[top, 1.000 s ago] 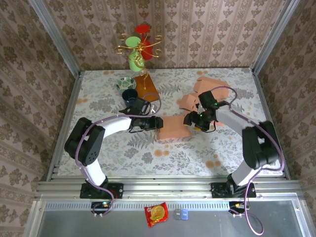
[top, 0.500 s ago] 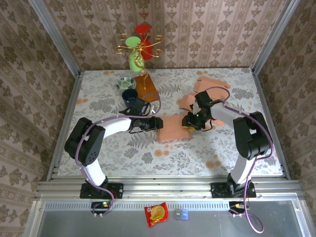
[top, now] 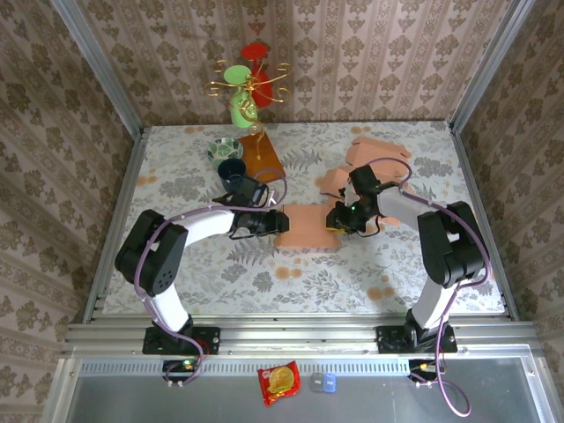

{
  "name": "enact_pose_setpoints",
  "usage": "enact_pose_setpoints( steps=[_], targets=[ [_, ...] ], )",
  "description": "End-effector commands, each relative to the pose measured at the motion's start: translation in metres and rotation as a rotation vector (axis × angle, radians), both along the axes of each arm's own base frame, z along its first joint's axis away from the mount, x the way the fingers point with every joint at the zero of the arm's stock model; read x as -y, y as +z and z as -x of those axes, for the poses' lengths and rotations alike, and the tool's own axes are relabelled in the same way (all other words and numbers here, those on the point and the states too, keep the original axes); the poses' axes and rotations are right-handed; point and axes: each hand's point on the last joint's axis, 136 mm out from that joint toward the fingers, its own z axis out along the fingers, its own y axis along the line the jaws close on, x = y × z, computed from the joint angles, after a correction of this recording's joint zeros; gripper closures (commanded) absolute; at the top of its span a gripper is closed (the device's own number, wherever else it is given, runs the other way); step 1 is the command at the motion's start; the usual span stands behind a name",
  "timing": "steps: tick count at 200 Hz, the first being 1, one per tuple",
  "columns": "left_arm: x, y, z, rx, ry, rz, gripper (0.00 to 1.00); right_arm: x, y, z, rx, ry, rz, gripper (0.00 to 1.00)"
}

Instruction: Fold the paper box

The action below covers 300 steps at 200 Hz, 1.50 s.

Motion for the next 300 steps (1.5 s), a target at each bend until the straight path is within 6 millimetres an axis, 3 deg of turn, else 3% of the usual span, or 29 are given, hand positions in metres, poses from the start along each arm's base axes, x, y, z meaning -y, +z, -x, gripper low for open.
enact_pose_setpoints(
  steps=[1,26,65,92,129,178,213,300],
  targets=[
    [-0.008,-0.008,0.008,-0.012,-0.019,-0.044,0.65,0.001,0.004,0.01,-0.015,0.001,-0.005,0.76],
    [-0.008,-0.012,0.008,-0.015,-0.022,-0.047,0.71,0.002,0.012,0.011,0.003,0.002,-0.006,0.73],
    [-0.009,-0.013,0.007,-0.002,-0.033,-0.053,0.75,0.01,0.021,0.007,0.054,-0.023,-0.013,0.49],
    [-0.009,-0.014,0.007,0.001,-0.037,-0.05,0.77,0.01,0.024,0.001,0.079,-0.039,-0.067,0.4],
    [-0.007,-0.012,0.008,0.011,-0.048,-0.037,0.77,0.009,0.019,-0.006,0.083,-0.058,-0.146,0.36],
    [-0.003,-0.013,0.012,0.007,-0.072,-0.008,0.82,0.006,0.002,0.003,0.05,-0.071,-0.175,0.31],
    [0.002,-0.012,0.013,0.005,-0.085,0.019,0.84,0.008,0.008,0.007,0.096,-0.098,-0.215,0.23],
    [0.012,-0.009,0.023,-0.012,-0.101,0.073,0.91,0.02,0.007,0.019,0.118,-0.124,-0.235,0.22]
  ],
)
